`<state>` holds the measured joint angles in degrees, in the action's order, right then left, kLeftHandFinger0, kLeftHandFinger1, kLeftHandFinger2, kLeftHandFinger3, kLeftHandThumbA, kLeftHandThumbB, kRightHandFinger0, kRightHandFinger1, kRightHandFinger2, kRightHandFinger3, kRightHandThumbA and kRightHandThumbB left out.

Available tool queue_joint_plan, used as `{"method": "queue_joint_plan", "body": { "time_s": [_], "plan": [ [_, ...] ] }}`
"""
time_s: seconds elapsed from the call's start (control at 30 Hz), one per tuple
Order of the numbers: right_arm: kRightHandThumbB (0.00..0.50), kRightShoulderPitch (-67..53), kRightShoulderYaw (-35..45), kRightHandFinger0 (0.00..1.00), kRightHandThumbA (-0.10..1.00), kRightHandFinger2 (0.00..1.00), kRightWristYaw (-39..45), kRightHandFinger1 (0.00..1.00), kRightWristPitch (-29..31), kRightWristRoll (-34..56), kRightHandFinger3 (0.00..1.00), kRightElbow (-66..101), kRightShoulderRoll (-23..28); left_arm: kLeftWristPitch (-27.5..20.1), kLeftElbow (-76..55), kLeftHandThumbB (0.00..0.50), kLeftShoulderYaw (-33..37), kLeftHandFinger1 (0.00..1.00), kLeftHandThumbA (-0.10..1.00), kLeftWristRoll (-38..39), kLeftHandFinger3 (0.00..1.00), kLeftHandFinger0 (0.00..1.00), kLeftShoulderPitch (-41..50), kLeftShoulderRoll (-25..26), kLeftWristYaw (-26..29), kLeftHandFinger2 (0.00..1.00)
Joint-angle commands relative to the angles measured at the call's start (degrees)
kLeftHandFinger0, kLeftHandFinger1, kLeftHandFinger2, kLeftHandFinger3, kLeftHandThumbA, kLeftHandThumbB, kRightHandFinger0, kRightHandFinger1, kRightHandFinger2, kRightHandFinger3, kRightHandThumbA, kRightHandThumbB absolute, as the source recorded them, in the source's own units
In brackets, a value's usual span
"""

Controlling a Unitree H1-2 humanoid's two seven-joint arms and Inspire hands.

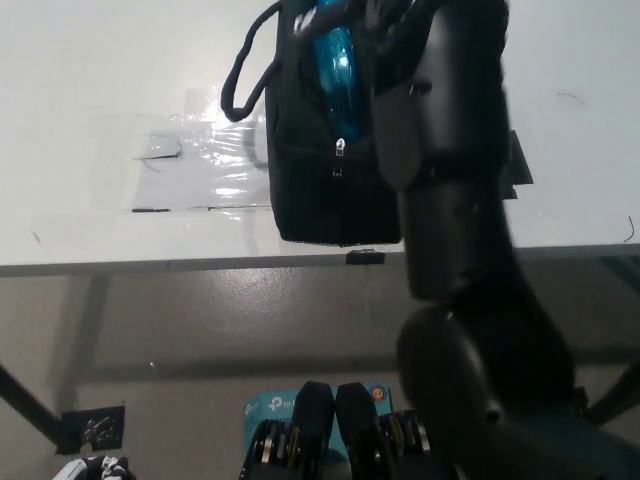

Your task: The robot uses its right hand to pick up a stack of plates kept in the middle of the desk and put it inside a bag kept next to it

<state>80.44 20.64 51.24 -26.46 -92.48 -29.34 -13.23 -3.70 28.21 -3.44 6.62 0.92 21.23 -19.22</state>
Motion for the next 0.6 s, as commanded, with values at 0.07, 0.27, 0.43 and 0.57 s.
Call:
{"method": "queue_joint_plan", "body": {
  "time_s": [0.07,0.27,0.43,0.57],
  "plan": [
    [0.387,8.5,5.9,1.0,0.55,1.0,4.5,1.0,-0.5,2.6,1.0,4.8,-0.7,-0.4,-0.9,0.5,-0.1,0.27,0.27,0.2,0.39,0.04,0.5,0.6,-0.5,0.39],
    [0.339,-6.0,-6.3,1.0,0.77,1.0,8.6,1.0,1.3,7.4,1.0,32.1,-0.7,-0.4,-0.9,0.5,0.1,0.25,0.26,0.2,0.38,0.03,0.2,1.1,-1.0,0.36],
    [0.273,-19.8,-8.1,1.0,0.72,1.0,7.6,1.0,3.1,16.2,1.0,51.1,-2.3,-0.8,-0.7,0.5,0.0,0.24,0.26,0.1,0.39,0.01,-0.2,1.0,-0.8,0.34],
    [0.221,-32.8,-7.0,1.0,0.62,1.0,-1.7,1.0,6.7,28.6,1.0,62.7,-3.1,-1.2,0.0,0.5,-0.2,0.23,0.28,0.2,0.4,0.01,-0.7,1.1,-0.9,0.35]
  ]
}}
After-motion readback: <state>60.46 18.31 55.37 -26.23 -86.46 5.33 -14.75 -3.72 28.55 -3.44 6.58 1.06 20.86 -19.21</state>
